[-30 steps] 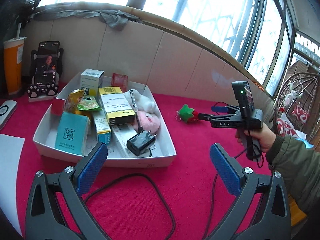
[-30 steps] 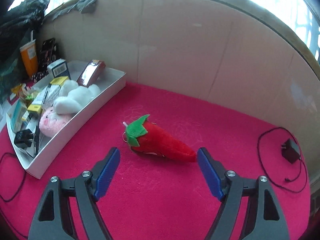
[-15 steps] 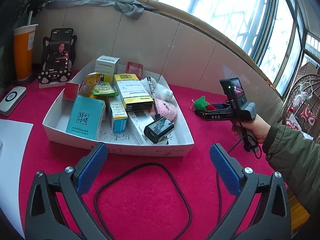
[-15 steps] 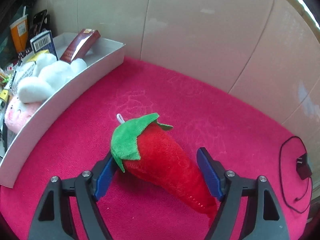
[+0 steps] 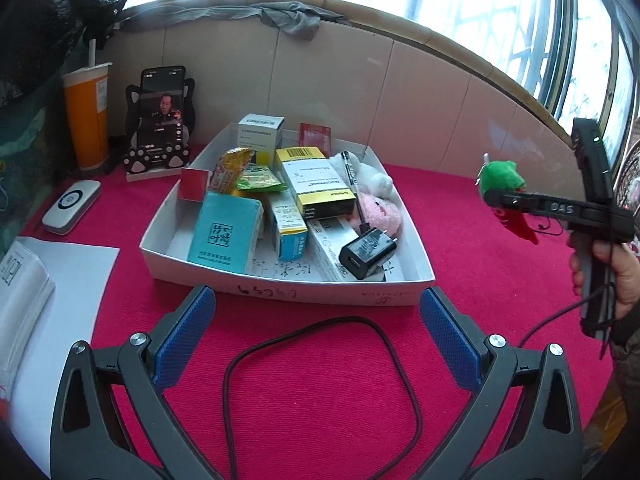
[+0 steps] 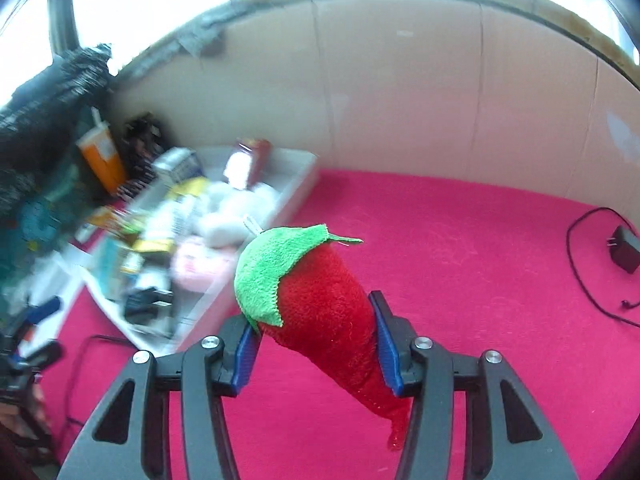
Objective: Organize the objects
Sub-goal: 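Carry the chili plush with the right gripper to the tray and release it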
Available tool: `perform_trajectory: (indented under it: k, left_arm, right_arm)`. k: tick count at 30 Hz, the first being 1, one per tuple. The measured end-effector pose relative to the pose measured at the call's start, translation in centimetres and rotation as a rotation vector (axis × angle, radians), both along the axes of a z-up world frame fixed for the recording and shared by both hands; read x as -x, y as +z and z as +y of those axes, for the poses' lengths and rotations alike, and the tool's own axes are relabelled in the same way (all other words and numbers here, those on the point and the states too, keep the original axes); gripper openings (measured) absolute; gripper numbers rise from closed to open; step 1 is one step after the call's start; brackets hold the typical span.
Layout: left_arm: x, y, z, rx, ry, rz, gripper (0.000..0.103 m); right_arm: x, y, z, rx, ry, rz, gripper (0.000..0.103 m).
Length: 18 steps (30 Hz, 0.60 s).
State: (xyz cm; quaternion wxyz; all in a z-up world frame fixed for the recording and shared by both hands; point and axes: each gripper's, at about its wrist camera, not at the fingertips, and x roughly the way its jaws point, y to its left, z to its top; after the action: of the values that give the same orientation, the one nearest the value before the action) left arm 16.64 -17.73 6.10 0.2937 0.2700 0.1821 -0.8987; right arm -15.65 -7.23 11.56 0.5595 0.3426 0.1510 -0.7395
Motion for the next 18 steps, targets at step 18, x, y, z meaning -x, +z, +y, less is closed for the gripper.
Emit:
perform_trajectory:
  k: [18]
  left_arm:
    - [-4.9,0.4,-4.3,0.011,0.253,-0.110,0.103]
  right_arm:
    - [-8.9,3.1,-14.5,0.054,0.084,-0.217,0.055]
